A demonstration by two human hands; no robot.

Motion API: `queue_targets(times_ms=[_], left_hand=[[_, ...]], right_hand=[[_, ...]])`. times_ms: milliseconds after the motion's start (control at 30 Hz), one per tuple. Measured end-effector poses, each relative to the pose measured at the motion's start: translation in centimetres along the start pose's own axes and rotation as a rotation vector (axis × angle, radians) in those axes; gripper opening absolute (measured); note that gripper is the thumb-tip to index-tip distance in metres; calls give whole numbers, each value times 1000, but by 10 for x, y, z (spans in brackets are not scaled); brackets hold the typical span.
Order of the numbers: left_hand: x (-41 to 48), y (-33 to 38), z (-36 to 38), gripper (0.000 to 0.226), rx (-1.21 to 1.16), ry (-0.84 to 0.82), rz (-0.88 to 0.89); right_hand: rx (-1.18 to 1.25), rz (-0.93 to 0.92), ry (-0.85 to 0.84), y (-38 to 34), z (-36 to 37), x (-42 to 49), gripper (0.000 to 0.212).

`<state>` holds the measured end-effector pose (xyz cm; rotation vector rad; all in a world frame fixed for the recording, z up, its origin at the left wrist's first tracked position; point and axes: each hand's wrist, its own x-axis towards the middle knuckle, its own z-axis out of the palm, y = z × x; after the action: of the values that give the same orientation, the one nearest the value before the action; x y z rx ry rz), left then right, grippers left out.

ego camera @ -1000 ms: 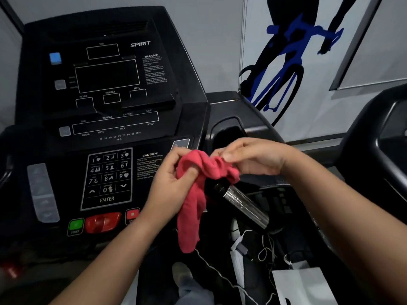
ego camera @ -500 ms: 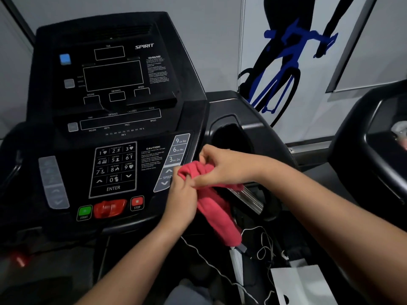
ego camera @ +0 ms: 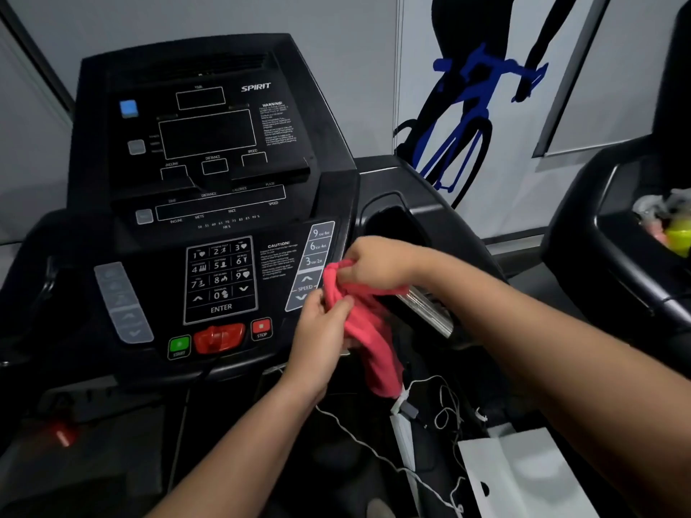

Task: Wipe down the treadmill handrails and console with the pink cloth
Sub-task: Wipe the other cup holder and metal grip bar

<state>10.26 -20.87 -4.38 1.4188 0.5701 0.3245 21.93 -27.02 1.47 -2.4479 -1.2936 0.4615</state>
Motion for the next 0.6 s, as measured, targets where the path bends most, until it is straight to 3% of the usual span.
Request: queue_targets(times_ms=[67,300,367,467,600], left_hand=[[-2,3,-4,10,-14,-15,37],[-10,-17,-12,36,23,-78,139],[-14,-26,-10,42,76,-106,140],[-15,-32,-5,37,97,-123,119],[-17,-19,19,13,62,30,241]], right_hand=[[288,26,-36,2,-3,2,39],[797,157,-9,14,8,2,27],[820,150,11,14,7,-2,30],[671,153,61,10,8,-11,34],[533,110,221,14,19,-17,35]])
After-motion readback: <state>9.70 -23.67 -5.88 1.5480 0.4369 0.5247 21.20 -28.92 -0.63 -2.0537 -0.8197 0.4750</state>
